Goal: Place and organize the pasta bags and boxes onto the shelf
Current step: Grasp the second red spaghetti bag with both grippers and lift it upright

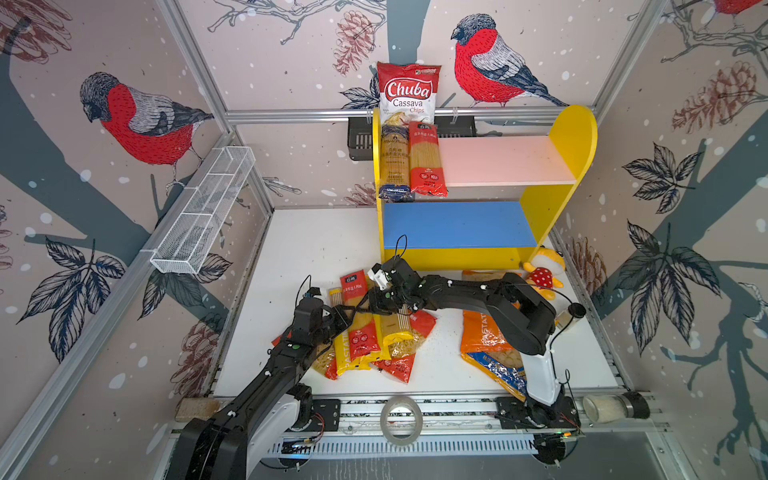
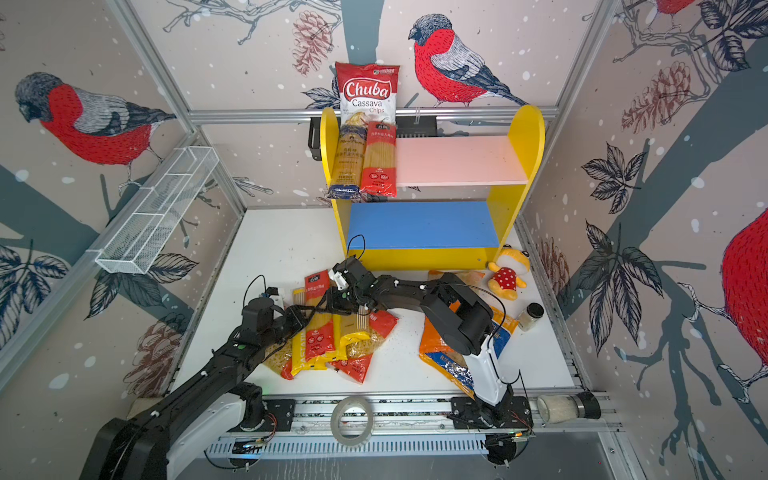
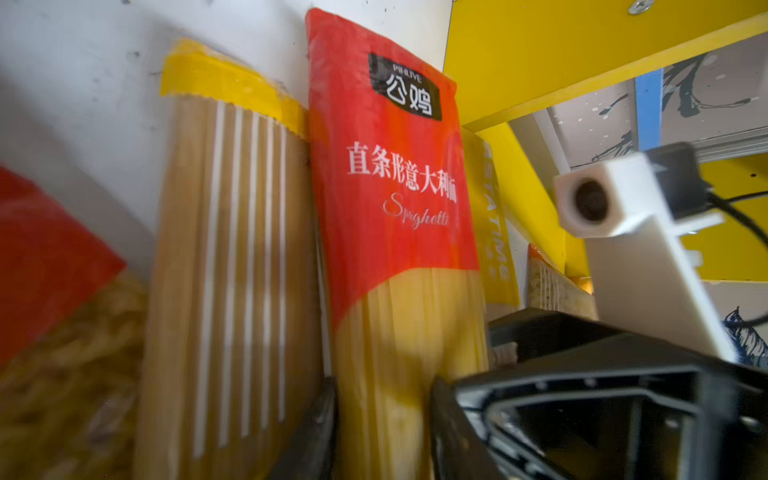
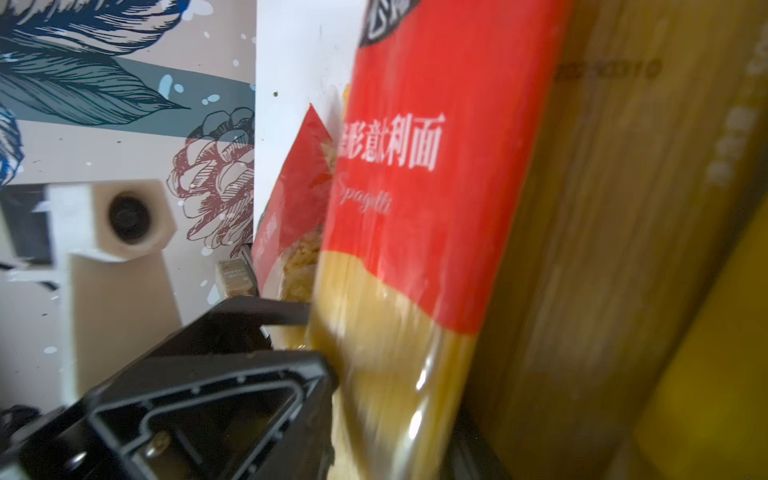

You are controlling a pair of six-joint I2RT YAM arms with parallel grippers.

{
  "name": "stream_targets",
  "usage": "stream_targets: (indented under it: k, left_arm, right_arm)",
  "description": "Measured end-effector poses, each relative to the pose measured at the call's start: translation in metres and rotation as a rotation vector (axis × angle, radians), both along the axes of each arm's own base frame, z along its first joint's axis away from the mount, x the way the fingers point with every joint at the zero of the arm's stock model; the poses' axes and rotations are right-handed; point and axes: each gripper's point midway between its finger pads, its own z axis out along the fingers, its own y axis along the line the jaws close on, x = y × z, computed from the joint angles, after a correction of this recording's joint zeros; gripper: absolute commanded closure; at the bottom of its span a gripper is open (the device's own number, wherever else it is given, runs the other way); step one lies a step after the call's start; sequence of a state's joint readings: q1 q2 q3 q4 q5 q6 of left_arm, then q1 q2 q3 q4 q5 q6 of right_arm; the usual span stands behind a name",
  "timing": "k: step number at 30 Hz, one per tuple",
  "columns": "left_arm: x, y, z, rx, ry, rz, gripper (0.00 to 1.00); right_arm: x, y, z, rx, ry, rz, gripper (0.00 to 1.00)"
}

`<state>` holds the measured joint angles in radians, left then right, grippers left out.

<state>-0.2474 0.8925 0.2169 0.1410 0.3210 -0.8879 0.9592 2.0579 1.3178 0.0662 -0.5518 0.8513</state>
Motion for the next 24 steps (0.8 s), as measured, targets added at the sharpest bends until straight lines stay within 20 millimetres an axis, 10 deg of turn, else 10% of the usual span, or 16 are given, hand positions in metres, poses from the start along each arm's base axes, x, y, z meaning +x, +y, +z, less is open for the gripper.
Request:
stream_targets:
  k: [9, 24]
  left_arm:
    - [0.004, -0.001, 0.017, 0.002, -0.027, 0.000, 0.64]
    - [0.026, -0.005, 0.140, -0.078, -0.361, -0.074, 0.29]
  right_arm:
    - [0.002, -0.006, 0.018, 0.053, -0.026, -0.014, 0.84]
    - [0.002, -0.068, 0.089, 0.166, -0.223, -0.046, 0.91]
